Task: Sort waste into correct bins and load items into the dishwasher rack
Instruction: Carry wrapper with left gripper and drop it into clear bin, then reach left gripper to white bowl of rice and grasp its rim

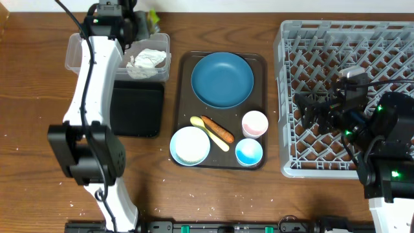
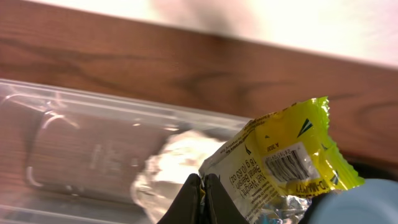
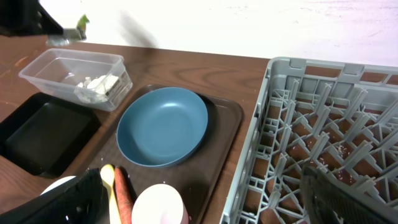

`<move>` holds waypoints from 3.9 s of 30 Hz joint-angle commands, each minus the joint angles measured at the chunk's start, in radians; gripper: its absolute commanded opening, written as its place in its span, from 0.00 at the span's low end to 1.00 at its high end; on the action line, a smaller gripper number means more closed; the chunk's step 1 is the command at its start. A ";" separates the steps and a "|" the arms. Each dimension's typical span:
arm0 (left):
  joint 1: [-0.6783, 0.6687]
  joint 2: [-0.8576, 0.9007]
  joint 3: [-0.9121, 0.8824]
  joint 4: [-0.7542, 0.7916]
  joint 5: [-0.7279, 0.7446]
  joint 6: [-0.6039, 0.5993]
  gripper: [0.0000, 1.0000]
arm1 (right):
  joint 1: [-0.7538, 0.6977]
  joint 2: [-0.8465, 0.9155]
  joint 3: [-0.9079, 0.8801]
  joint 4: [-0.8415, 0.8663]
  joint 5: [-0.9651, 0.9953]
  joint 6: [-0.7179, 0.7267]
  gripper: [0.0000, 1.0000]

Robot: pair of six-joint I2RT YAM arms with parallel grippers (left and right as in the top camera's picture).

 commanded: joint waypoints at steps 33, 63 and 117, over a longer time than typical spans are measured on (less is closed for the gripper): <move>-0.056 -0.141 -0.013 -0.258 -0.008 0.198 0.71 | 0.013 0.000 0.020 -0.003 -0.008 -0.008 0.99; -0.428 -0.145 -0.142 -0.439 0.067 -0.117 0.70 | 0.013 0.000 0.020 -0.004 -0.008 -0.008 0.99; -0.729 -0.322 -0.858 -0.088 0.090 -0.108 0.33 | 0.014 0.000 0.020 -0.003 -0.027 0.015 0.99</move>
